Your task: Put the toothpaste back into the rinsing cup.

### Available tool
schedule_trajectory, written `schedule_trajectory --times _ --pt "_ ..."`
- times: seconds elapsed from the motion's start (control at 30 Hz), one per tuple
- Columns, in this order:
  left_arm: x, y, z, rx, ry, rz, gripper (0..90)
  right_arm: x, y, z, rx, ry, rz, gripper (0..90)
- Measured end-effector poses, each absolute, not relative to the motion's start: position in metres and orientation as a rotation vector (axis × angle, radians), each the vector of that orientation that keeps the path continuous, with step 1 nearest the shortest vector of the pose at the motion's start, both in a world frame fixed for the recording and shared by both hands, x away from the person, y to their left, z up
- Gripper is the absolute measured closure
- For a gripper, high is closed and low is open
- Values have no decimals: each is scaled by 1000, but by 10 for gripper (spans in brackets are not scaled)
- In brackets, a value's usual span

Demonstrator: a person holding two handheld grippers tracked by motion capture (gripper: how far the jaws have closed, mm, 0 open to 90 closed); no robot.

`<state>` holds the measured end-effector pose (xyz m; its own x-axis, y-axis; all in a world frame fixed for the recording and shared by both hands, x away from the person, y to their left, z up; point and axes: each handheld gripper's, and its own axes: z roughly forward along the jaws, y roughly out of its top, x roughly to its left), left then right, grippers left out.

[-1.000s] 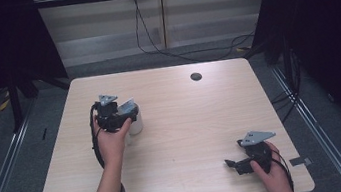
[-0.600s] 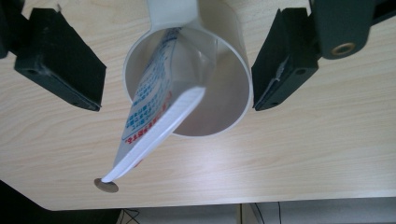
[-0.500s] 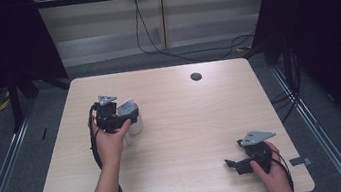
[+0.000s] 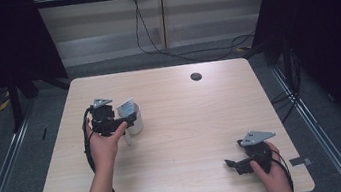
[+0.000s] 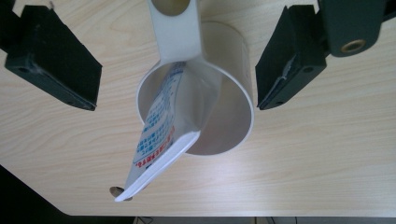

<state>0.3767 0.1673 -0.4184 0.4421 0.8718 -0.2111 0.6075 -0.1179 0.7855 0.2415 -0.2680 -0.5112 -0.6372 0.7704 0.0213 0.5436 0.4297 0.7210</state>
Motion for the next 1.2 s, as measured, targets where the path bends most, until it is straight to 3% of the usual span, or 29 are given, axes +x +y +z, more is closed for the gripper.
schedule_trajectory --times 1.2 --pt "345 184 -408 1874 1173 348 151 242 -269 -511 1130 2380 1036 117"
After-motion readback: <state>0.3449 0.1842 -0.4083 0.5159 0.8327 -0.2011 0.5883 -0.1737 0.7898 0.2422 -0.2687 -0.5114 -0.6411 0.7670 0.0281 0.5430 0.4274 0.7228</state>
